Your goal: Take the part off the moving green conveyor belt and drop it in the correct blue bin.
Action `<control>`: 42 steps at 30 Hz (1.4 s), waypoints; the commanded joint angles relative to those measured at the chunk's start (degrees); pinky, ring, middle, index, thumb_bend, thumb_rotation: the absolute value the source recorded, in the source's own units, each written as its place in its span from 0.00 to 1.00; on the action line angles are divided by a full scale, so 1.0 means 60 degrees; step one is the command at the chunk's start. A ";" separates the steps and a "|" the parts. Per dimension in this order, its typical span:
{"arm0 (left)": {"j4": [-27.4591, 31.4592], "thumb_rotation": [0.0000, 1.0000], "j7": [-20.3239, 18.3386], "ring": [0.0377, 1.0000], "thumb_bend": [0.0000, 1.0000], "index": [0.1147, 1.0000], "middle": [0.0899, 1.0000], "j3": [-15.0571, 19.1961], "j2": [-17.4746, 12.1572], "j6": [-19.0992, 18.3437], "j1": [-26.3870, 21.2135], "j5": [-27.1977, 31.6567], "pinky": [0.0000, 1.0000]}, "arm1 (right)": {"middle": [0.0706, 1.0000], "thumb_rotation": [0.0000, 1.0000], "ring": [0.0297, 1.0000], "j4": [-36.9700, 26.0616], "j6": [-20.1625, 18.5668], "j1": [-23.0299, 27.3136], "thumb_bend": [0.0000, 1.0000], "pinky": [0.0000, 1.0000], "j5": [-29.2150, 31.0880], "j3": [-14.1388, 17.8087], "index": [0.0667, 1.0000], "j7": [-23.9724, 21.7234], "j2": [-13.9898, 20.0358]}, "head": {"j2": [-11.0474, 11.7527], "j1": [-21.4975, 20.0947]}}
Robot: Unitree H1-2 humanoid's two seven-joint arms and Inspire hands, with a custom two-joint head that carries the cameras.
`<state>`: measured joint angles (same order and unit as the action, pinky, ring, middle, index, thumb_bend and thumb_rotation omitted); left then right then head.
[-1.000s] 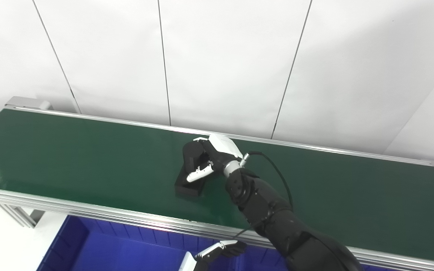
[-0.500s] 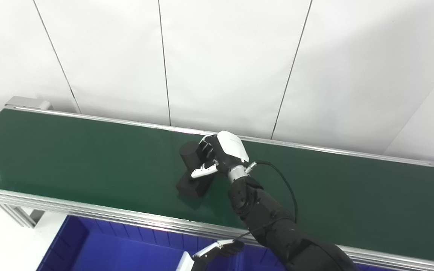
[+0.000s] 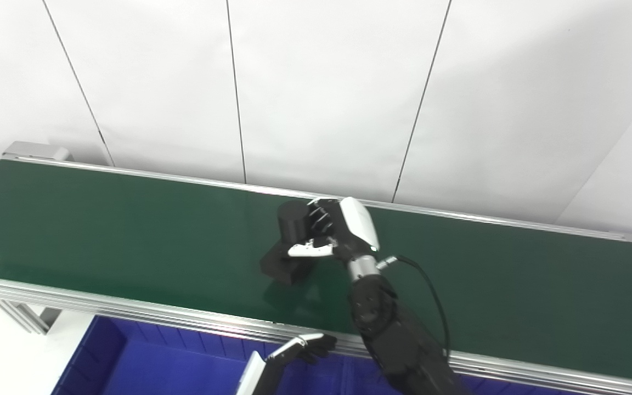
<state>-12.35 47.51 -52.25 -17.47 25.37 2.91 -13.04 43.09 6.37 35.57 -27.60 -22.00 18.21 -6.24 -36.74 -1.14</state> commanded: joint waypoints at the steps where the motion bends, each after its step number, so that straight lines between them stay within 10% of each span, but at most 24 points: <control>1: 0.0361 0.32 -0.0150 0.66 0.91 0.72 0.71 0.0153 -0.0110 0.0258 0.0043 -0.0014 0.59 | 0.44 0.00 0.35 -0.1579 -0.0379 -0.0307 0.52 0.31 0.0117 0.0268 0.46 -0.0250 0.0125 | -0.0051 -0.0220; 19: 0.1116 0.32 -0.1709 0.70 0.87 0.74 0.73 0.1718 -0.0207 0.0257 0.0703 0.0729 0.65 | 0.44 0.00 0.36 -0.9054 -0.2396 -0.5209 0.52 0.33 0.0358 0.1635 0.46 -0.2130 0.1424 | -0.1366 -0.1576; 33: 0.1925 0.30 -0.4338 0.71 0.88 0.75 0.74 0.3747 0.0124 0.0257 0.1304 0.1592 0.65 | 0.45 0.00 0.37 -1.0816 -0.3655 -0.7246 0.52 0.33 0.0045 0.1529 0.46 -0.4117 0.2645 | -0.2321 -0.2056; 42: 0.2211 0.28 -0.5804 0.71 0.88 0.74 0.74 0.4906 0.0550 0.0257 0.1695 0.1836 0.65 | 0.45 0.00 0.40 -1.0572 -0.3755 -0.7338 0.52 0.34 -0.1814 0.1029 0.46 -0.4385 0.3332 | -0.2553 -0.2118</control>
<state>-0.80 13.86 -23.80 -14.54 25.39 13.19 -2.32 -19.33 -16.67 -9.39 -36.71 -15.68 -8.37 13.42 -52.12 -13.89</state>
